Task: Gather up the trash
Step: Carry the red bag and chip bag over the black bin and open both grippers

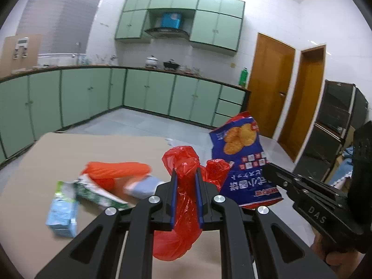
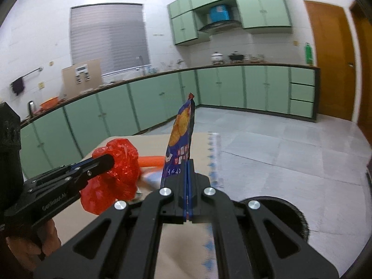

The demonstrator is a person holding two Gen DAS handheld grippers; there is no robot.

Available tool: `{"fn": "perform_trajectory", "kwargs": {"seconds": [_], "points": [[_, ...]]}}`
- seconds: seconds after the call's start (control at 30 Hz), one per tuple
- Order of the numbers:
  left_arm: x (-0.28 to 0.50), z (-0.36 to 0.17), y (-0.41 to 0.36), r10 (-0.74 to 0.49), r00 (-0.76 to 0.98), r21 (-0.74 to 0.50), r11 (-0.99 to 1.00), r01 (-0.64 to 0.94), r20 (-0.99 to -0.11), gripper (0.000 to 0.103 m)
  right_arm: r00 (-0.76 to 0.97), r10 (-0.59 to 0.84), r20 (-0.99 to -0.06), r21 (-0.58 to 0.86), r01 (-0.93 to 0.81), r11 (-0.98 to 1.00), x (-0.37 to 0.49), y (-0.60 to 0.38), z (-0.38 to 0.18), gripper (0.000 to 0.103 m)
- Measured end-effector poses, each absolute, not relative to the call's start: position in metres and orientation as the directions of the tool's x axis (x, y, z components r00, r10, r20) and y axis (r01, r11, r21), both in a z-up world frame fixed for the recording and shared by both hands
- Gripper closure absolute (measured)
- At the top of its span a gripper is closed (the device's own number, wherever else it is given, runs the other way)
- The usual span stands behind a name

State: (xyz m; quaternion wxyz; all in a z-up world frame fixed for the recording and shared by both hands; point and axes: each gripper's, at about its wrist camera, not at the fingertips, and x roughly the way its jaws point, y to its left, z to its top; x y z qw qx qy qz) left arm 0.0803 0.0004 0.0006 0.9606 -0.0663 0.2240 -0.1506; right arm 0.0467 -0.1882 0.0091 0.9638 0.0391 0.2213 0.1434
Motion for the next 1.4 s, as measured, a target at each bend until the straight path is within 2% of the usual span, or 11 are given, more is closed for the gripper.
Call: {"fn": "perform_trajectory", "kwargs": {"seconds": [0.37, 0.53, 0.7, 1.2, 1.4], "points": [[0.130, -0.025, -0.085, -0.441, 0.768, -0.231, 0.897, 0.376, -0.465, 0.090, 0.887, 0.112, -0.449, 0.143, -0.052, 0.988, 0.054, -0.281, -0.021, 0.103], [0.142, -0.041, -0.119, -0.459, 0.748, -0.221, 0.888, 0.403, -0.479, 0.090, 0.879, 0.053, -0.475, 0.163, 0.028, 0.986, 0.062, -0.316, -0.047, 0.103], [0.158, -0.055, -0.152, -0.472, 0.723, -0.213, 0.880, 0.425, -0.504, 0.090, 0.860, 0.022, -0.509, 0.168, 0.075, 0.983, 0.071, -0.340, -0.072, 0.103], [0.214, -0.114, -0.214, -0.446, 0.610, -0.199, 0.880, 0.431, -0.654, 0.089, 0.780, -0.038, -0.624, 0.151, 0.169, 0.974, 0.115, -0.373, -0.142, 0.103], [0.218, -0.115, -0.219, -0.446, 0.596, -0.215, 0.882, 0.420, -0.668, 0.081, 0.759, -0.041, -0.650, 0.163, 0.192, 0.968, 0.128, -0.383, -0.153, 0.094]]}}
